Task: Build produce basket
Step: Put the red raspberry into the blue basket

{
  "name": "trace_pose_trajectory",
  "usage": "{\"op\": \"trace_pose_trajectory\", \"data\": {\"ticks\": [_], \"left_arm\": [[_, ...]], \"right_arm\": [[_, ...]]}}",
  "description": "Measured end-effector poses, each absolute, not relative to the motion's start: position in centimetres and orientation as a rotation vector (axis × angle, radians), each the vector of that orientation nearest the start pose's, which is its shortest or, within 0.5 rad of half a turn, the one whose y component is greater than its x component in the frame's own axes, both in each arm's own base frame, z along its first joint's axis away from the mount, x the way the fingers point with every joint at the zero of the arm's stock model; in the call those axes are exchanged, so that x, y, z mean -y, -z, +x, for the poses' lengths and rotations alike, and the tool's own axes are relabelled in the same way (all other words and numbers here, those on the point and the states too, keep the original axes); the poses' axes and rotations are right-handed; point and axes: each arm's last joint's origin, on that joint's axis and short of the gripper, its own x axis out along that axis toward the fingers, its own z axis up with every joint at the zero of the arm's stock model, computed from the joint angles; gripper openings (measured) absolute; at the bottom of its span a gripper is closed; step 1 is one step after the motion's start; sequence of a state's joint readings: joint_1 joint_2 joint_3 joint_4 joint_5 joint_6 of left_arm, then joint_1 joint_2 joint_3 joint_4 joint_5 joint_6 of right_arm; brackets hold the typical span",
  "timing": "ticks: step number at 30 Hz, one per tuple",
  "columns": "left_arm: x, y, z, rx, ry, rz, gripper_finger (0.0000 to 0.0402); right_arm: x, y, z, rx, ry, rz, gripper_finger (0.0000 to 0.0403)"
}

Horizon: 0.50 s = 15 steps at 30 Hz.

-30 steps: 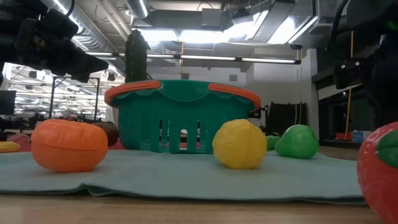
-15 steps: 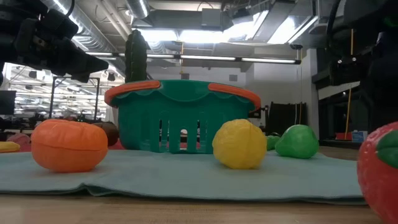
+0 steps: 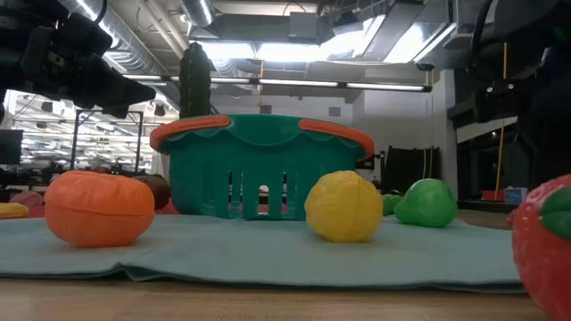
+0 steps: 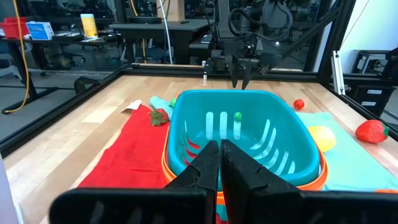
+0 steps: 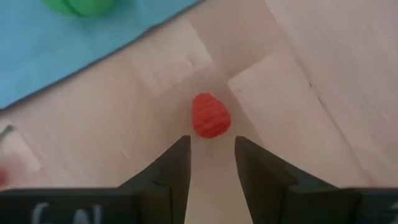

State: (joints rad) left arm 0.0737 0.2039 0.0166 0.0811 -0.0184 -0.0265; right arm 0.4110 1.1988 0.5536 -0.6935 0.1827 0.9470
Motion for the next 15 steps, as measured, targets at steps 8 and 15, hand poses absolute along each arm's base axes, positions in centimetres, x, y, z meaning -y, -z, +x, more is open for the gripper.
{"op": "trace_pose_trajectory", "data": {"ticks": [8,15], "left_arm": [[-0.9,-16.0,10.9,-0.105,-0.093,-0.029,0.0008],[-0.9,-16.0,10.9,-0.107,-0.094,-0.029,0.0008]], "right_arm": [[-6.8,-14.9,17.0,-1.275,0.316,0.256,0.0127],[-7.0,-13.7,18.1,-1.28,0.261,0.183,0.0127]]}}
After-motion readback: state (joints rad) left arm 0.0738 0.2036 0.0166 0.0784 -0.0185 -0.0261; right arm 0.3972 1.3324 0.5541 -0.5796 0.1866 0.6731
